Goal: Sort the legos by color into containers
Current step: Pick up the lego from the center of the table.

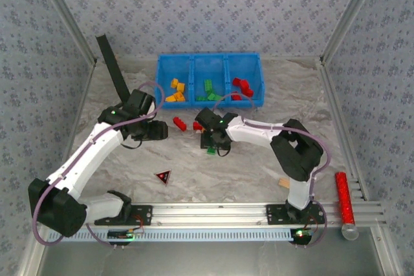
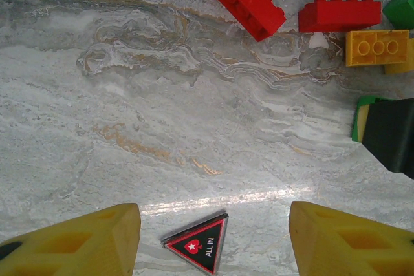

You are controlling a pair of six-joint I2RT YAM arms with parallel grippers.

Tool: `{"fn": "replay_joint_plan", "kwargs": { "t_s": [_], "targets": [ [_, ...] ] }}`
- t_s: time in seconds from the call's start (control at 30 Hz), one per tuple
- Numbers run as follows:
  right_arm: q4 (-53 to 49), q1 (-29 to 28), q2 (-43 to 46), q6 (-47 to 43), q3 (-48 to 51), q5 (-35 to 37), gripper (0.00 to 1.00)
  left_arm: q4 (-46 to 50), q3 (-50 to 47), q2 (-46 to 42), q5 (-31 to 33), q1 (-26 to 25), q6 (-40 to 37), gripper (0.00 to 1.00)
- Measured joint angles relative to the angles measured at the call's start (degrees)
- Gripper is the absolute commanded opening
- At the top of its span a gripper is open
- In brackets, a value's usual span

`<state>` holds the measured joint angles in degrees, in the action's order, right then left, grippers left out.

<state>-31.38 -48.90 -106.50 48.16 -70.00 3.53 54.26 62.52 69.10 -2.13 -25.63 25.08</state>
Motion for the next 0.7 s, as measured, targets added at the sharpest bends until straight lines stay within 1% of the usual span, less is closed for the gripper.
{"fn": "replay_joint_plan", "kwargs": {
  "t_s": [0.07, 0.2, 0.33, 0.43, 0.53, 0.6, 0.7],
  "targets": [
    [0.2, 0.0, -0.9, 0.2, 0.0, -0.1, 0.51, 0.0, 0.0, 0.0, 0.0, 0.0, 0.0, 0.62],
    [-0.2, -0.1, -1.6, 0.4, 0.1, 0.4, 0.37, 0.0, 0.0, 0.0, 0.0, 0.0, 0.0, 0.63],
    [-0.5, -0.3, -1.2, -0.1, 0.1, 0.7, 0.28, -0.1, -0.1, 0.0, 0.0, 0.0, 0.0, 0.62],
    [-2.7, -0.1, -0.3, -2.1, 0.3, 0.6, 0.25, -0.5, -0.1, 0.0, -0.2, 0.0, 0.0, 0.63],
    [-7.5, 1.0, 1.8, -7.1, -0.8, 0.7, 0.24, -0.9, -0.1, 0.9, -0.9, -0.1, 0.1, 0.62],
    [-10.5, 2.6, 3.3, -11.8, -3.7, 1.2, 0.23, -1.5, -0.1, 1.8, -1.3, -0.3, 0.1, 0.62],
    [-12.6, 6.0, 4.7, -19.5, -11.3, 2.3, 0.23, -2.0, -0.1, 3.0, -1.6, -0.9, 0.9, 0.63]
  ]
}}
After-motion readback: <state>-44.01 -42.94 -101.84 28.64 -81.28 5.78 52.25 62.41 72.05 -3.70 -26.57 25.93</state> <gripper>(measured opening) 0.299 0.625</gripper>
